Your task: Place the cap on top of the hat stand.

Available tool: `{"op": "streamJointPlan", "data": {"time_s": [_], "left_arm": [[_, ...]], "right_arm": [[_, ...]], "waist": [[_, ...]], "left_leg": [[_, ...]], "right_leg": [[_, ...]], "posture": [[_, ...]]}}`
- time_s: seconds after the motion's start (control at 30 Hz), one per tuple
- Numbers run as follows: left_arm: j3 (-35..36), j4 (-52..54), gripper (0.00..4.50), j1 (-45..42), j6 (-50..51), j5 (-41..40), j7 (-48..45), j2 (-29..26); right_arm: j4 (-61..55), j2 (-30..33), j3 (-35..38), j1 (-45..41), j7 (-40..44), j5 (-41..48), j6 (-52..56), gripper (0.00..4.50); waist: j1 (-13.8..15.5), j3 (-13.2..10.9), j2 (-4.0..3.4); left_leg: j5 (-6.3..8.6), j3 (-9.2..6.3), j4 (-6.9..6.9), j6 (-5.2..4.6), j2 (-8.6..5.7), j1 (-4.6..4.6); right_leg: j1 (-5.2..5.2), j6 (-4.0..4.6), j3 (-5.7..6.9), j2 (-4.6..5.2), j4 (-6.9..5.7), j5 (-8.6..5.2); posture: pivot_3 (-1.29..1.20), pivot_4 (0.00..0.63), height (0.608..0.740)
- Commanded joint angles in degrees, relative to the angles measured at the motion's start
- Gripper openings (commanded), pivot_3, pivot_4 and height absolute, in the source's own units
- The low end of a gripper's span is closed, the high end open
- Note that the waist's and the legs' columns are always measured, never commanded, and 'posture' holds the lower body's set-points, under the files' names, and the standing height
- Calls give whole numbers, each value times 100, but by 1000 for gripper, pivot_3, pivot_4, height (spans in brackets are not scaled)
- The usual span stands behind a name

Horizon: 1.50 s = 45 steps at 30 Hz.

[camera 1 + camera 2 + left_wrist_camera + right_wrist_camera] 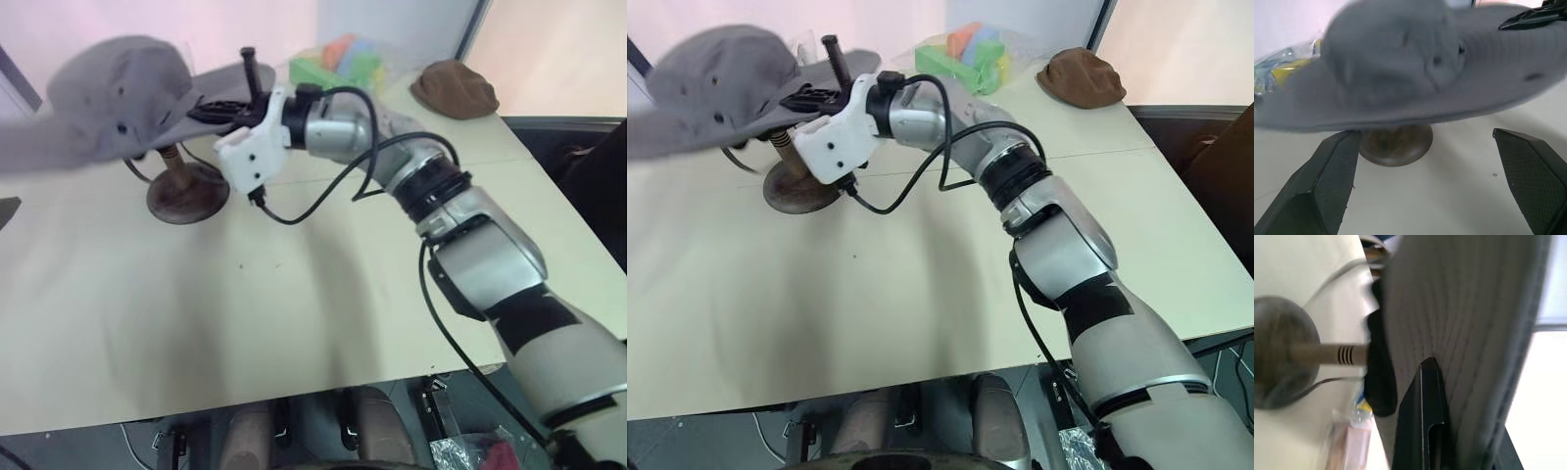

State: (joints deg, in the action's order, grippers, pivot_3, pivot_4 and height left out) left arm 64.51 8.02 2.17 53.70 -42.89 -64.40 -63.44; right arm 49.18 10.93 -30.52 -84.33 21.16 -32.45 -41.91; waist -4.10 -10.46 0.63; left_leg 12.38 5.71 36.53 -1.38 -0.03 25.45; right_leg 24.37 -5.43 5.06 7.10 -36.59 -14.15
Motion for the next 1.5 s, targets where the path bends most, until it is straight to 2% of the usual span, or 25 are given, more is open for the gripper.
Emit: {"op": "streamJointPlan", "data": {"time_s": [0.03,0.2,0.43,0.77,0.87,1.1,1.3,1.47,1.5], "left_arm": [[206,62,4500,-5,-49,-92,22,-86],[207,-115,4500,-88,-36,-132,-1,-248],[473,-442,4500,-249,366,-433,-115,-550],[35,-302,4500,635,-549,524,-595,-552],[-74,-246,4500,748,-707,611,-649,-485],[-228,-237,4500,687,-828,644,-649,-442],[-167,-274,4500,601,-796,603,-633,-461],[-66,-358,4500,639,-883,696,-598,-371],[7,-353,4500,692,-881,705,-626,-332]], "right_arm": [[-155,-143,-24,39,-448,-276,107,82],[-208,-227,-74,705,-727,-420,191,82],[-312,-299,-591,1364,-2030,-1537,581,82],[-75,-298,-825,1443,-2347,-1797,629,82],[-50,-276,-756,1385,-2211,-1678,564,939],[-336,-84,-736,1441,-2114,-1719,570,4478],[-1635,883,-445,2078,-1586,-1421,321,4478],[-3324,2203,338,3280,-316,3,326,4478],[-3727,2484,607,3607,303,838,761,4478]], "waist": [[2,1,1],[7,9,15],[-4,9,16],[3,9,36],[-3,8,39],[1,7,45],[21,8,49],[78,6,53],[74,6,54]], "left_leg": [[1,0,-1,1,0,-2],[0,1,-4,4,0,-5],[-4,7,-7,7,0,-6],[-12,7,-8,15,1,-10],[-11,8,-10,19,1,-10],[-17,7,-11,16,3,-10],[-20,6,-10,10,3,-10],[-21,6,-7,7,3,-10],[-21,6,-6,5,3,-11]], "right_leg": [[0,3,0,0,-2,-2],[-1,5,-2,0,-4,-3],[12,13,-8,0,-20,-8],[15,24,-8,-1,-39,-15],[17,26,-8,-1,-40,-16],[17,27,-8,-3,-42,-17],[15,27,-8,-2,-41,-17],[9,25,-7,0,-37,-17],[8,25,-7,1,-37,-18]], "posture": [[0,150,734],[0,150,734],[0,150,734],[0,150,734],[0,150,734],[0,150,734],[0,150,734],[0,150,734],[0,150,734]]}}
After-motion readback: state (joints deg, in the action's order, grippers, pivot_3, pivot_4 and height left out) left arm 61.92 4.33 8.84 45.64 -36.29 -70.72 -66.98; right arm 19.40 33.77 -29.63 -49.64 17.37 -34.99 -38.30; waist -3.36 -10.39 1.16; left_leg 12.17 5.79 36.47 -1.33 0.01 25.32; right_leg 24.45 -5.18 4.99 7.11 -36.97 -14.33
